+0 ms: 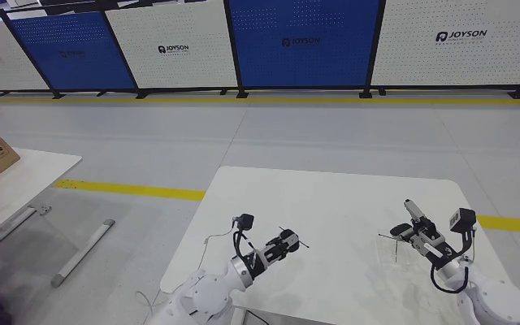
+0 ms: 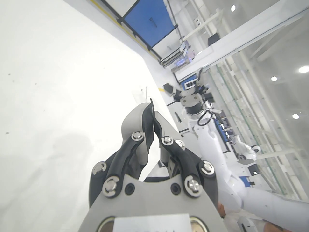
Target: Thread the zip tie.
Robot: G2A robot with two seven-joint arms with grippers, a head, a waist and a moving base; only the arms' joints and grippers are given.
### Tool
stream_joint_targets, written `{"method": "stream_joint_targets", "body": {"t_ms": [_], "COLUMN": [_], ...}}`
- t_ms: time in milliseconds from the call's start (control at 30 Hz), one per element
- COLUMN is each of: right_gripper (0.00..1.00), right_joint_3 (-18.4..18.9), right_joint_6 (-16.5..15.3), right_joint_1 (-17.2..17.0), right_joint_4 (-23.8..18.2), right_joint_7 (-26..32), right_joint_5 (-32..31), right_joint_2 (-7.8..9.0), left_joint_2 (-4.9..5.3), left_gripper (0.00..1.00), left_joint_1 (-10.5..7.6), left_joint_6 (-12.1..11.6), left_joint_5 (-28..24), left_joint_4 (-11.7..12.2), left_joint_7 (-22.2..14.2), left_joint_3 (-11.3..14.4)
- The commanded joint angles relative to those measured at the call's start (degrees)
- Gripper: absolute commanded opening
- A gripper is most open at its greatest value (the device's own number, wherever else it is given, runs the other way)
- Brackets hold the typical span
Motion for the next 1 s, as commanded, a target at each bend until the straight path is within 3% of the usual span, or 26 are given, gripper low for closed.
{"method": "stream_joint_targets", "body": {"t_ms": [0, 67, 567, 767, 867, 967], "right_gripper": [1.00, 1.00, 1.00, 1.00, 1.00, 1.00], "right_joint_3": [0.0, 0.0, 0.0, 0.0, 0.0, 0.0], "right_joint_6": [0.0, 0.0, 0.0, 0.0, 0.0, 0.0], "right_joint_1": [0.0, 0.0, 0.0, 0.0, 0.0, 0.0], "right_joint_4": [0.0, 0.0, 0.0, 0.0, 0.0, 0.0], "right_joint_7": [0.0, 0.0, 0.0, 0.0, 0.0, 0.0], "right_joint_5": [0.0, 0.0, 0.0, 0.0, 0.0, 0.0], "right_joint_2": [0.00, 0.00, 0.00, 0.00, 0.00, 0.00], "left_joint_2": [-0.03, 0.03, 0.00, -0.43, -0.63, -0.66], "left_gripper": [0.00, 0.00, 0.00, 0.00, 0.00, 0.00], "left_joint_1": [-0.13, -0.18, -0.33, -0.83, -0.60, -0.49], "left_joint_6": [-1.4, -1.7, -1.7, -7.7, -7.7, -7.7], "left_joint_5": [-5.1, -9.2, -9.2, -13.2, -16.0, -16.2], "left_joint_4": [-1.1, -1.5, -1.6, -4.1, -6.1, -6.1], "left_joint_7": [0.9, 0.3, 0.7, 6.8, 8.4, 8.5], "left_joint_3": [-1.5, -3.0, -3.1, -4.8, -5.8, -6.0]}}
